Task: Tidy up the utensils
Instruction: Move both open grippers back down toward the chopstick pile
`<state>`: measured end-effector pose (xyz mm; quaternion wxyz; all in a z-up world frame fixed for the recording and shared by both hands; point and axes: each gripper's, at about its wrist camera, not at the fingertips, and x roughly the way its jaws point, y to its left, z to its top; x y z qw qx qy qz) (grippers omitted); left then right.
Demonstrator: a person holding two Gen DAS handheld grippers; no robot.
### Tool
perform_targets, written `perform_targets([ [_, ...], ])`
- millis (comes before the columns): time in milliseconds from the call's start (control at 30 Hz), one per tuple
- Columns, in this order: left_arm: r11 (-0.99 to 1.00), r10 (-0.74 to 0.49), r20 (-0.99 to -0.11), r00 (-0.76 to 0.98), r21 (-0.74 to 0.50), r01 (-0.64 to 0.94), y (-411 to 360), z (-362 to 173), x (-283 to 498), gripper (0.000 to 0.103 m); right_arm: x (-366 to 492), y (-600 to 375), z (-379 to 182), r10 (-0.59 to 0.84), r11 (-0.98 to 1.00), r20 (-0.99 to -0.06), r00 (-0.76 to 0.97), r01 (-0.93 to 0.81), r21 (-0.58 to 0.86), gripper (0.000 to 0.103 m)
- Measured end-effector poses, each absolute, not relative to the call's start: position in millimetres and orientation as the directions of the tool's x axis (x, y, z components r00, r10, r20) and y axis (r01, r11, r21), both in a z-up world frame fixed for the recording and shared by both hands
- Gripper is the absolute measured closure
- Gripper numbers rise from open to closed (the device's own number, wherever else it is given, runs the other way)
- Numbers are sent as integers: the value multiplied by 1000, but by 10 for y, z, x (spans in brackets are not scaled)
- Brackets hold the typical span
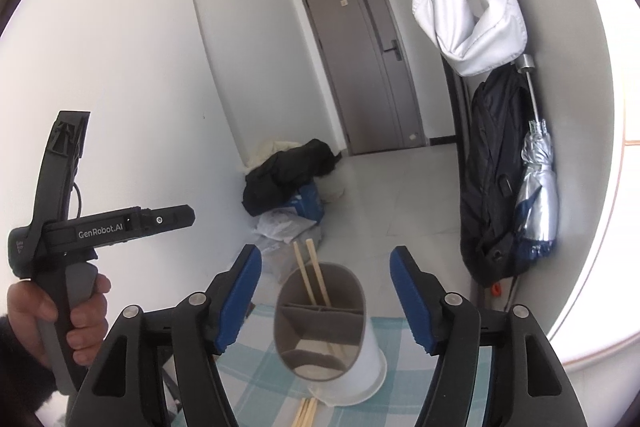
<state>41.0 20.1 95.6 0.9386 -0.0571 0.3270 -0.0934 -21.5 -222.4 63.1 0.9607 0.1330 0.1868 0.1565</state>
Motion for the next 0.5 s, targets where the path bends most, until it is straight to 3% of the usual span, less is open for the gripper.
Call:
perform_targets([
  [167, 981, -192, -573, 797, -136, 139, 169, 903, 184, 20, -397, -2183, 580, 331, 922, -319, 888, -231, 312, 29],
  [233, 983, -180, -554, 813, -123, 134, 161, 866, 107, 17, -444, -2166, 544, 316, 927, -326, 891, -218, 304, 27],
  [300, 985, -172, -540, 824, -118, 128, 170, 821, 50, 7, -497, -2149, 510, 290, 937, -332, 898, -195, 290, 25],
  [500, 988, -149, -530, 835, -106, 109, 238, 632, -57, 6, -637, -2054, 364, 254, 954, -357, 899, -170, 248, 25],
])
